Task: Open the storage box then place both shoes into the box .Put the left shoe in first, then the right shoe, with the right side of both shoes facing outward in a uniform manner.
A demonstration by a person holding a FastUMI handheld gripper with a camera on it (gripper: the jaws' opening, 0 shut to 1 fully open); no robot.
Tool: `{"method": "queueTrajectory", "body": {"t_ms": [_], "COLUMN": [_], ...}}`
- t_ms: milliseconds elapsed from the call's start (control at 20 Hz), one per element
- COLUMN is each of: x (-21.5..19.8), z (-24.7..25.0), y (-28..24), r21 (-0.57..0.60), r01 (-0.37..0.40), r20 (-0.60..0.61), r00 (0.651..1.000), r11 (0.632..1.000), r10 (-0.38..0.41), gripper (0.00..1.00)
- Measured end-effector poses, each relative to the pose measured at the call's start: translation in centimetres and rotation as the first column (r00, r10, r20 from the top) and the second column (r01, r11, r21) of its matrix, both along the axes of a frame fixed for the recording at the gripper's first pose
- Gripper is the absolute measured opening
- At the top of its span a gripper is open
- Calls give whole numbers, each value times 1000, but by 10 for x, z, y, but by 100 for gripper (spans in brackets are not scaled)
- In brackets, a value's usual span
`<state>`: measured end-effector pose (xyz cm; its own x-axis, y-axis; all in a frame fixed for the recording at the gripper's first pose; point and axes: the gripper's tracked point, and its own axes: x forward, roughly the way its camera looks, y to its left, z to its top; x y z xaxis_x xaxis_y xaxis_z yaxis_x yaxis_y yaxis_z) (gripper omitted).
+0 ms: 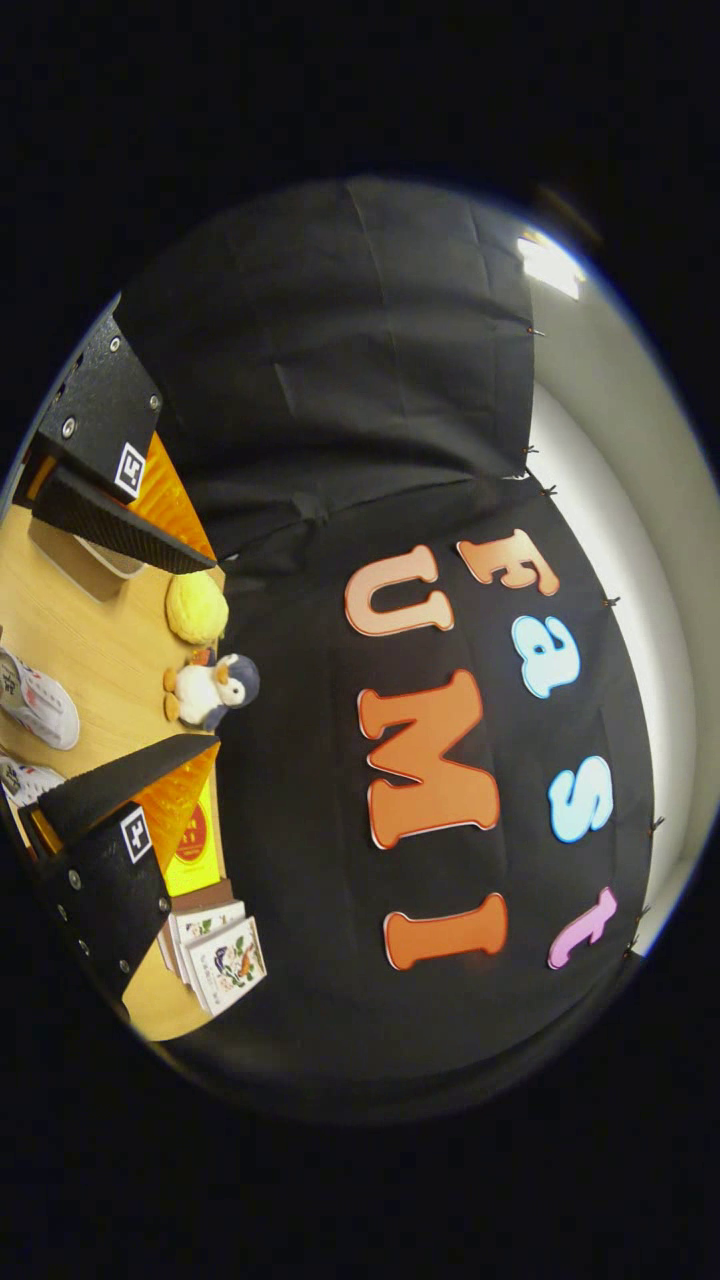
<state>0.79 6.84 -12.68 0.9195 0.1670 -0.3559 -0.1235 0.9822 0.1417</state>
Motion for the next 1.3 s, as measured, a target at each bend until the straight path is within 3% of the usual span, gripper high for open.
{"method": "queueTrajectory", "body": {"t_ms": [250, 400, 550, 850, 1100, 1200, 1300], "x": [0, -10, -19, -43, -55, -58, -70], "z": [-59, -107, -140, -202, -243, -249, -258], "y": [33, 64, 88, 149, 167, 178, 190], "r21": [29, 118, 221, 443, 465, 514, 556], "r01": [-47, -103, -86, -41, -32, -12, 14], "r20": [-167, -327, -423, -591, -661, -666, -691], "r00": [985, 935, 889, 737, 652, 625, 564], "r11": [998, 988, 971, 896, 885, 858, 831], "r10": [51, 136, 175, 326, 371, 407, 453], "gripper": [96, 96, 95, 97, 97, 97, 97]}}
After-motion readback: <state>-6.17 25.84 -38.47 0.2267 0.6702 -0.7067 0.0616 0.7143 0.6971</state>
